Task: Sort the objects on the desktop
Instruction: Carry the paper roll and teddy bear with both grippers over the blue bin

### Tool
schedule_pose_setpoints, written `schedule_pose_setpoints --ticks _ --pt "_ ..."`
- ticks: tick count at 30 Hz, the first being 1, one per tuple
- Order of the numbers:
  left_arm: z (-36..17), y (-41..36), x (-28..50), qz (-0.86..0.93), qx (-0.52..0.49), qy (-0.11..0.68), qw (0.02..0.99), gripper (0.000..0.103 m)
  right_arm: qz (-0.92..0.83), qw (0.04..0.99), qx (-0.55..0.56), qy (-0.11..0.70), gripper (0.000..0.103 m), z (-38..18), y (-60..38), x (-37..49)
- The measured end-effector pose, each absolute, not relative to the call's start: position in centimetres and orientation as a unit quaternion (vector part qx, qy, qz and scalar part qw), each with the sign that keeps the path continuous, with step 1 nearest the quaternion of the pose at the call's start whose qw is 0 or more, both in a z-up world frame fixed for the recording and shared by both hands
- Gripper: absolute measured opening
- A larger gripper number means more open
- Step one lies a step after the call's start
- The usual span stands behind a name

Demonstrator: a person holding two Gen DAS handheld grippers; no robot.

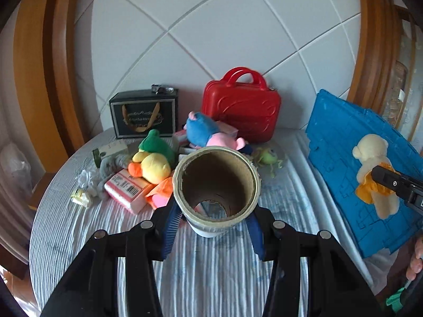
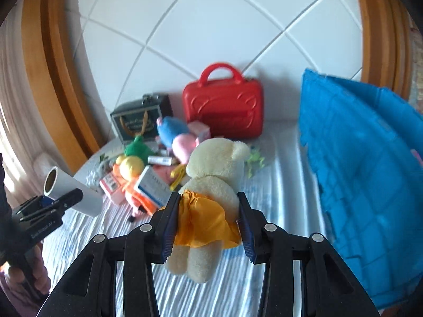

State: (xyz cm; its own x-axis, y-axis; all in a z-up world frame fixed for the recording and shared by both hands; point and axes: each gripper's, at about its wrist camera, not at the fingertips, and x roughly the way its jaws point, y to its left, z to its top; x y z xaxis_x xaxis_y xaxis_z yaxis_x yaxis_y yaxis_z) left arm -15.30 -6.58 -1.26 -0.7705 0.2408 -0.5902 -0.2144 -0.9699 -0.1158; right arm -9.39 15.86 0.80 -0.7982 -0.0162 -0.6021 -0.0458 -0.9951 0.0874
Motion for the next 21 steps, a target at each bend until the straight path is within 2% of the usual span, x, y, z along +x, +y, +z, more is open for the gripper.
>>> schedule_pose_setpoints --ticks 9,16,21 --pt "4.5 6.4 -10.7 0.954 -0.241 -0.005 0.177 0.046 0.971 0.036 -0.231 0.046 0.041 7.0 25.2 -2.9" --pt "8.9 20.8 -6.9 0.963 -0.198 -0.018 0.184 0.046 0.981 0.026 -0.192 0.027 0.041 11.2 37.6 0.7" --pt "12.6 31.7 -6.2 0.964 -0.195 -0.017 0.181 0.046 0.981 0.02 -0.194 0.008 0.041 14.1 47.2 0.3"
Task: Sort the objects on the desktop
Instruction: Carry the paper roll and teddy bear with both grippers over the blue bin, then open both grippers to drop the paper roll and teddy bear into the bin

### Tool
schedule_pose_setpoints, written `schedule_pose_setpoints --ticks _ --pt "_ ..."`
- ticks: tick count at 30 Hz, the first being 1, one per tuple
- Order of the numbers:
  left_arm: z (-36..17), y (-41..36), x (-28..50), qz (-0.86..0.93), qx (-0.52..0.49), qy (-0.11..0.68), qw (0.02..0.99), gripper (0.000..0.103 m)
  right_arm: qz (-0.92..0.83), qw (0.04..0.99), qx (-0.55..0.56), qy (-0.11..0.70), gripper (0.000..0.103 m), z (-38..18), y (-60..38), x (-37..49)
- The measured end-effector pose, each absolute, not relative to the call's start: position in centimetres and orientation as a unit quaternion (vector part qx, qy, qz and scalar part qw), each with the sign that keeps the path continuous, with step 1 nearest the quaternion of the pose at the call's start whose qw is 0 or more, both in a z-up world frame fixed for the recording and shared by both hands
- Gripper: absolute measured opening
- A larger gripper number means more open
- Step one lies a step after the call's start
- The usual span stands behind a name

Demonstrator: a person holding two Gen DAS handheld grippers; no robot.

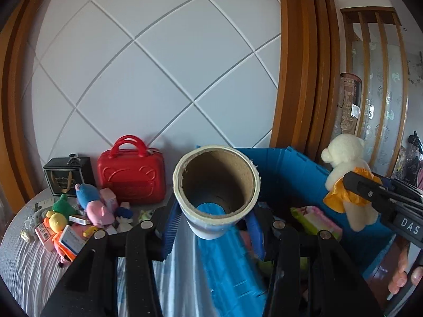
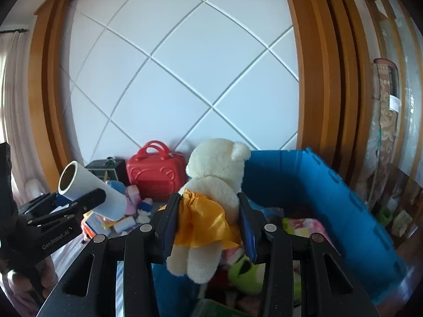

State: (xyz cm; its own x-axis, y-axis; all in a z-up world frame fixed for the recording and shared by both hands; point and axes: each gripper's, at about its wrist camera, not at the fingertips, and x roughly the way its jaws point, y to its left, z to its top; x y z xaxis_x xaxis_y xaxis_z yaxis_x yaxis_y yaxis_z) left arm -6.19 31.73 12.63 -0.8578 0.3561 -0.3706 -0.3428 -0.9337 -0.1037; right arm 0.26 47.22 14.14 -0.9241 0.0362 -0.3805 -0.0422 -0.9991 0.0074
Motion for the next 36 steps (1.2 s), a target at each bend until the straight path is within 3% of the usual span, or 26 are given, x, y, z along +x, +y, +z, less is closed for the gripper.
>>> schedule_pose_setpoints --ticks 8,17,27,31,33,34,36 --pt "14.7 47.0 -14.5 0.924 -0.322 0.006 0.205 0.045 0.962 0.044 -0.268 0.016 0.041 15.3 60.5 -8.0" --pt "3.9 56.2 -26.0 0.851 -0.499 0.065 0.153 0.045 0.892 0.047 -0.445 0.068 0.041 4.7 67.1 -21.1" --pt "-4.6 56.5 -29.0 0.792 -0.594 0.071 0.121 0.045 0.84 0.057 -0.537 0.051 0.042 -3.0 68.4 -23.8" --pt "-4.8 56.4 -28.7 0.785 -0.604 0.072 0.117 0.047 0.839 0.06 -0.54 0.035 0.051 -2.9 67.7 -23.5" --pt "-4.2 56.5 -28.6 0.791 -0.596 0.073 0.118 0.054 0.838 0.062 -0.54 0.035 0.054 -2.8 68.2 -23.5" --pt "-3.8 56.5 -28.4 0.795 -0.59 0.074 0.121 0.06 0.838 0.064 -0.54 0.038 0.058 -2.9 68.6 -23.3" --pt "-3.4 56.2 -27.9 0.803 -0.578 0.082 0.12 0.066 0.838 0.068 -0.539 0.041 0.077 -2.6 68.6 -23.5"
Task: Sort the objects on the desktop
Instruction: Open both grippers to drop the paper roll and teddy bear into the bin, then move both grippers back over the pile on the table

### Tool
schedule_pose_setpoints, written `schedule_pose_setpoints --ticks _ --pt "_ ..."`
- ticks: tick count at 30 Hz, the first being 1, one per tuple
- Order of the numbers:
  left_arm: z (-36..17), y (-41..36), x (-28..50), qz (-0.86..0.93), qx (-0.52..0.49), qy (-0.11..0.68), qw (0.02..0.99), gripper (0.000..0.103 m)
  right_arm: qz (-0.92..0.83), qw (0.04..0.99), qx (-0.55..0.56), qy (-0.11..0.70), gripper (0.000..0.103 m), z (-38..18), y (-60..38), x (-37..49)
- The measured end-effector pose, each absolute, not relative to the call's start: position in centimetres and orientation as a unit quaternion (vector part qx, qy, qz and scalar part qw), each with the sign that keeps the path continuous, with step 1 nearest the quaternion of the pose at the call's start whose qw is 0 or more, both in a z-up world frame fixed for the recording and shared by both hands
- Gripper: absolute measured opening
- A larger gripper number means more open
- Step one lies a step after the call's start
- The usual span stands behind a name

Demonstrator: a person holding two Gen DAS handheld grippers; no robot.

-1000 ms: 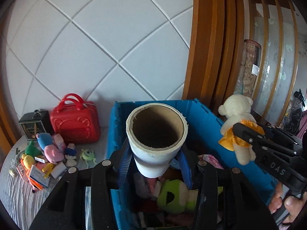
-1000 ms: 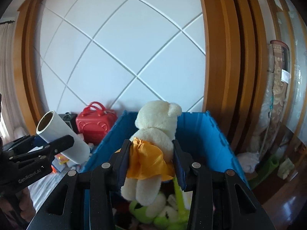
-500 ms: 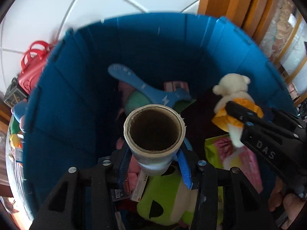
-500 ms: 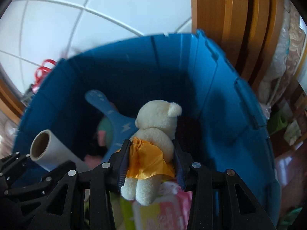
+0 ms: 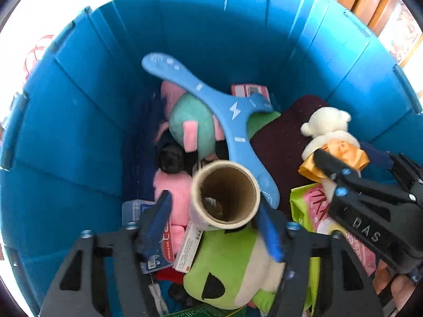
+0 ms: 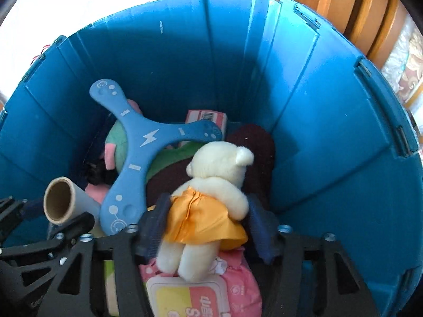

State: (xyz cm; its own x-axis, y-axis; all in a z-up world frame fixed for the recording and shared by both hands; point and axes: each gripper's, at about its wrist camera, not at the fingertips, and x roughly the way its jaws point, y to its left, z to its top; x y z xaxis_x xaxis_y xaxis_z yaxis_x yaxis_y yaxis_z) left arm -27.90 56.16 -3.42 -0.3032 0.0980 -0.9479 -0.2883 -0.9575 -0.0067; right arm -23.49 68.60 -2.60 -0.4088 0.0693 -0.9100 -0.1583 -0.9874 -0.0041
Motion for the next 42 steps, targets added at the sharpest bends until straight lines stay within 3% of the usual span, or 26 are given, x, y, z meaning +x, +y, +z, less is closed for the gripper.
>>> schedule_pose_setpoints --ticks 2,12,20,23,33,42 --pt "-2.9 56.1 -28.2 0.807 -0.571 0.087 0.119 0.066 0.84 0.075 -0.537 0.032 0.083 -2.3 68.9 -23.8" --pt "-1.1 55.6 -28.5 0.826 -0.547 0.079 0.113 0.067 0.85 0.078 -0.521 0.024 0.088 -0.8 69.3 -23.9" --pt "3.1 52.7 -25.1 0.863 -0.49 0.055 0.106 0.067 0.878 0.064 -0.474 -0.006 0.103 3.7 68.0 -20.7" --pt "5.8 50.0 -22.5 0.879 -0.463 0.031 0.109 0.068 0.897 0.056 -0.439 -0.009 0.103 6.1 67.1 -18.3" --pt "14.0 38.8 -12.2 0.949 -0.307 -0.006 0.069 0.089 0.942 -0.003 -0.335 -0.007 0.103 12.0 61.0 -9.9" --pt "14.2 25.4 -8.3 0.961 -0.269 -0.054 0.021 0.089 0.956 -0.109 -0.273 0.014 0.103 15.2 50.0 -7.4"
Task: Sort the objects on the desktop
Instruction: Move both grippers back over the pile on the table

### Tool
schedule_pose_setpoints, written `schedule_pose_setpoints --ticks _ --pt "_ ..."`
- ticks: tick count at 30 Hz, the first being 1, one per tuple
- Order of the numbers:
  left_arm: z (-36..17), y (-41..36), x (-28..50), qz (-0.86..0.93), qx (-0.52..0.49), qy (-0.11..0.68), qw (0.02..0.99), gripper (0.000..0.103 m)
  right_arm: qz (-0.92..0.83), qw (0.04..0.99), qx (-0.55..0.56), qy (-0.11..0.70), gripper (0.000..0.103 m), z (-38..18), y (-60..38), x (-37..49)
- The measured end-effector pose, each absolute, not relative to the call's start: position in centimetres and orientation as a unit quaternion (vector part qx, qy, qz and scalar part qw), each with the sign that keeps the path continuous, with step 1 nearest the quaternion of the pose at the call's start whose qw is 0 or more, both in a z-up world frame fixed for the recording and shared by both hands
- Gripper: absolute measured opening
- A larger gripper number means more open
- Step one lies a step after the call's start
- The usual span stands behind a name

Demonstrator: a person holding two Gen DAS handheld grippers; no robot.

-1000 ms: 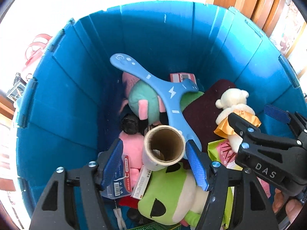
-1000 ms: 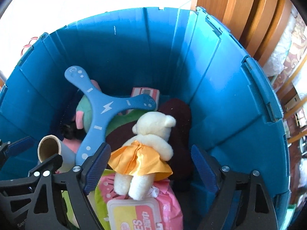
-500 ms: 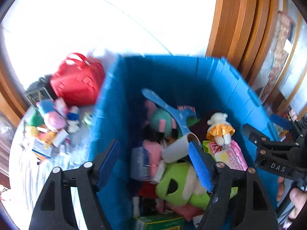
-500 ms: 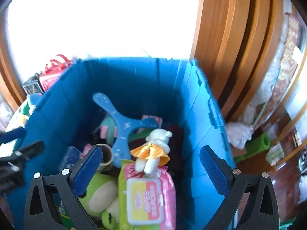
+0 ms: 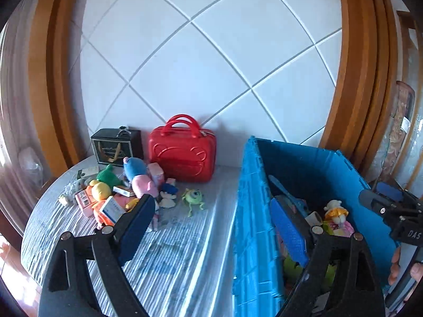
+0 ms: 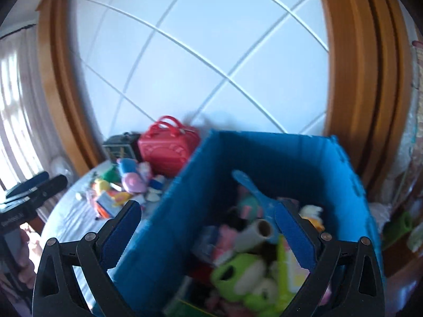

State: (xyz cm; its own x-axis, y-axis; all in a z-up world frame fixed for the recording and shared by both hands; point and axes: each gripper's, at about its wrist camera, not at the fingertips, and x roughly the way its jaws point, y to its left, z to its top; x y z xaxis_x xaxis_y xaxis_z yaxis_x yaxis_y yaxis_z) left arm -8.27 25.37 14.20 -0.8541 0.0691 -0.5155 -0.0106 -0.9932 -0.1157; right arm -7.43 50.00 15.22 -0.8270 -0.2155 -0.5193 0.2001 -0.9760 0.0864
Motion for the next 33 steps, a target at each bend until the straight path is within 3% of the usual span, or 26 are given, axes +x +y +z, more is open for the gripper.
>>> schedule_pose_setpoints --ticks 8,19,27,33 --pt "9.6 9.8 -8.2 0.96 -0.273 -0.047 -0.048 0.089 -0.947 0.175 0.271 -0.004 0.103 14.0 35.7 -7.5" --pt "0.5 -11.8 -14.5 0.939 -0.338 -0.032 -0.063 0.089 -0.935 0.115 0.334 -0.008 0.103 5.6 18.0 -13.8" --pt "-6.9 -17.1 -18.8 0.916 -0.395 -0.052 -0.048 0.089 -0.891 0.059 0.448 -0.025 0.103 -4.9 14.7 -20.3" --pt "-10.6 -17.4 -21.8 0.897 -0.434 -0.078 -0.034 0.089 -0.871 0.038 0.488 -0.047 0.103 -9.8 15.2 -22.7"
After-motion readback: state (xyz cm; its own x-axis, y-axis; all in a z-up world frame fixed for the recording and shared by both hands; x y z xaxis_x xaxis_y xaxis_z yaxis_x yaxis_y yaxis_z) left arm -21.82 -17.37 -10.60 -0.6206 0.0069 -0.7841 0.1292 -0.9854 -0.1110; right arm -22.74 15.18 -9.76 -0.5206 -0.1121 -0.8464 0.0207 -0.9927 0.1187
